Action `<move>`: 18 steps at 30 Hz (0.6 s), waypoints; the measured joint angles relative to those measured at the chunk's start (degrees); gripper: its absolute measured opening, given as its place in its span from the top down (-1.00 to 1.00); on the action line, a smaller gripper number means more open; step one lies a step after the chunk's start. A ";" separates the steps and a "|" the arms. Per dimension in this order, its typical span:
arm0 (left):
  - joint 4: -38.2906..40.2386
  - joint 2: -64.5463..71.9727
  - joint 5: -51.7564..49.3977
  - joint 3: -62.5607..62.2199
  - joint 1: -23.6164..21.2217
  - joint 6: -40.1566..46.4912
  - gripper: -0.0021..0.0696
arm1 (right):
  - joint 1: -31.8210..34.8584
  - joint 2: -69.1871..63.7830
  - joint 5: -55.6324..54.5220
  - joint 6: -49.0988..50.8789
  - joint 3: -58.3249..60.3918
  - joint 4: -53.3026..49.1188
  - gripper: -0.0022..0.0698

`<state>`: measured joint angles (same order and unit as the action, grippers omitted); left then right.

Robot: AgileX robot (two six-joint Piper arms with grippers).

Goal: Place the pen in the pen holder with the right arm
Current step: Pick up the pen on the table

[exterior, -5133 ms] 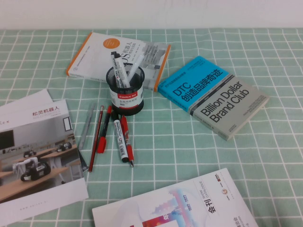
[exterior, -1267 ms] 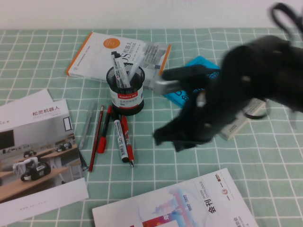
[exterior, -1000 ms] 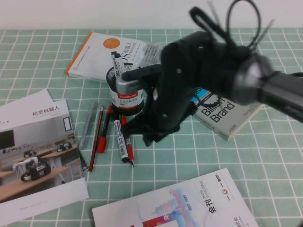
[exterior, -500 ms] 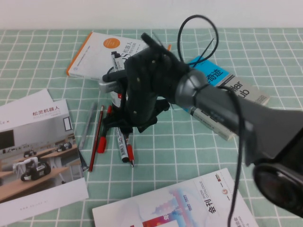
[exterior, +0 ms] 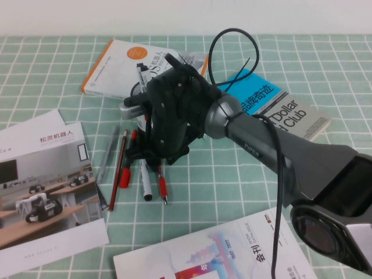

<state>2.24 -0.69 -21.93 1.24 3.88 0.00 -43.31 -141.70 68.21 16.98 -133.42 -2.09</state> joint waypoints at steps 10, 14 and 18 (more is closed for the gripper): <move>0.00 0.00 0.00 0.00 0.00 0.00 0.96 | 0.00 -0.32 1.31 -0.61 -0.44 -0.43 0.67; 0.00 0.00 0.00 0.00 0.00 0.00 0.96 | 0.00 -0.21 1.36 -1.67 -0.54 -0.43 0.67; 0.00 0.00 0.00 0.00 0.00 0.00 0.96 | -0.09 1.14 2.26 -2.76 -0.54 1.42 0.67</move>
<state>2.24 -0.69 -21.93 1.24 3.88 0.00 -43.40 -140.55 70.47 14.23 -133.96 -0.66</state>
